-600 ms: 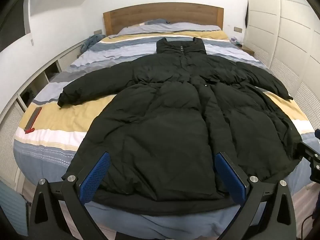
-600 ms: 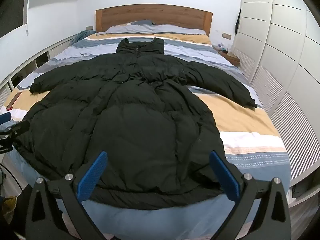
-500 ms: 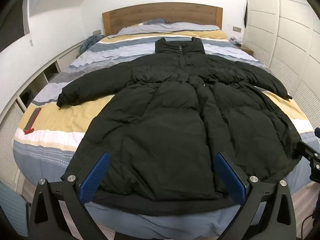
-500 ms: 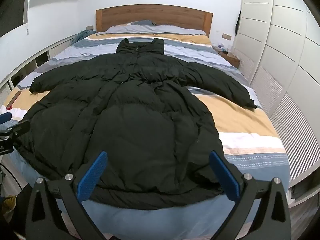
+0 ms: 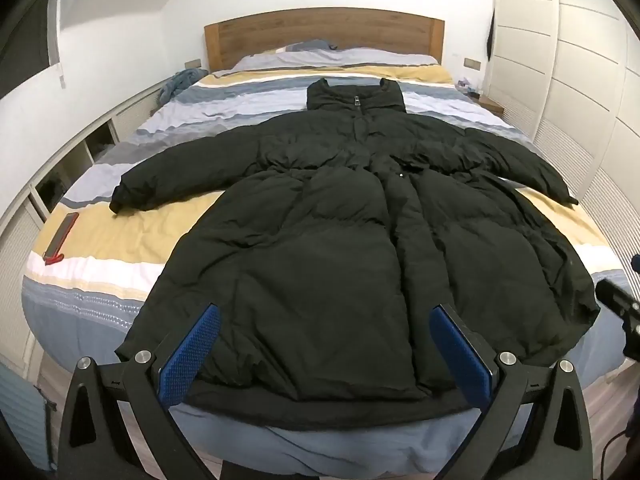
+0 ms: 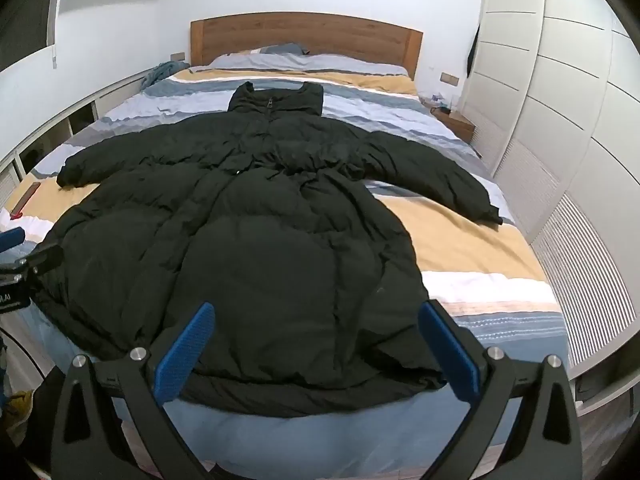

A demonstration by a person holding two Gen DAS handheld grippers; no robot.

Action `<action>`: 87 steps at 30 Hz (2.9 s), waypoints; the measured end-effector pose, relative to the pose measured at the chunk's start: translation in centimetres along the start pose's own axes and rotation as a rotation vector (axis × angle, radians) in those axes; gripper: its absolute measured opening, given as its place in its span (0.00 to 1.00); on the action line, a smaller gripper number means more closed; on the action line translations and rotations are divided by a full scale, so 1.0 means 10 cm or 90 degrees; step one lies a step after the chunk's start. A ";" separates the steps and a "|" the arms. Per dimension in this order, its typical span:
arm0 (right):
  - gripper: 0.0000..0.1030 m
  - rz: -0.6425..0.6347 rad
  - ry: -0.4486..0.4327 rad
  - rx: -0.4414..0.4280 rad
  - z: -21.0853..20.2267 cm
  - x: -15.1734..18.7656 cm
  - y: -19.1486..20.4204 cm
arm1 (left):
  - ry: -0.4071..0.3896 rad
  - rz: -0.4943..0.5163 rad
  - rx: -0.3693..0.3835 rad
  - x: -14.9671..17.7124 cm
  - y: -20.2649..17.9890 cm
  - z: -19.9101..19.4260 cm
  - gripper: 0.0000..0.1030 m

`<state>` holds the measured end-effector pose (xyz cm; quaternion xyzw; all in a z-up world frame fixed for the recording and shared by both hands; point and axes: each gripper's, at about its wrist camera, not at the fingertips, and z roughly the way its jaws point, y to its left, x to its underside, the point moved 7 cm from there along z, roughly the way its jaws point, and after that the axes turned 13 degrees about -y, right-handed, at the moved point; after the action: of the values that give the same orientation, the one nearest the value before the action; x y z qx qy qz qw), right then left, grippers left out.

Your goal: Fold large clothes

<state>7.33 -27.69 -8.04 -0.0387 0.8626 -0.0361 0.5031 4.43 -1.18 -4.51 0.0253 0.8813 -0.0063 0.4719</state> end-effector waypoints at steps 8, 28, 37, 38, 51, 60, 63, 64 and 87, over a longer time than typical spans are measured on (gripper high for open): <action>1.00 0.023 -0.017 0.023 0.00 -0.10 0.07 | -0.007 0.020 0.010 -0.01 0.12 -0.05 0.99; 1.00 -0.015 -0.025 0.041 -0.06 -0.26 0.43 | -0.017 0.020 0.007 -0.12 0.38 -0.10 1.00; 1.00 -0.015 -0.021 0.024 0.08 -0.26 0.49 | -0.009 0.018 -0.013 -0.14 0.44 -0.03 0.99; 1.00 -0.013 -0.021 0.023 0.11 -0.26 0.49 | -0.003 0.018 -0.016 -0.13 0.45 0.00 0.99; 1.00 0.007 0.001 0.012 0.42 -0.18 0.43 | 0.059 0.021 -0.003 -0.04 0.43 0.25 0.99; 1.00 0.015 0.018 0.004 0.65 -0.14 0.44 | 0.103 -0.008 -0.014 0.04 0.55 0.42 0.99; 1.00 0.013 0.022 -0.005 0.74 -0.14 0.47 | 0.123 -0.020 -0.019 0.09 0.61 0.48 0.99; 1.00 0.012 0.024 -0.009 0.77 -0.14 0.48 | 0.126 -0.020 -0.025 0.10 0.63 0.49 0.99; 1.00 0.201 -0.005 0.063 2.18 -1.05 -1.41 | 0.041 -0.034 -0.063 -1.01 0.88 1.11 0.99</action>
<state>31.95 -41.12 -8.23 0.1220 0.8532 0.0009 0.5071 19.72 6.78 -2.15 -0.0212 0.8955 0.0258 0.4439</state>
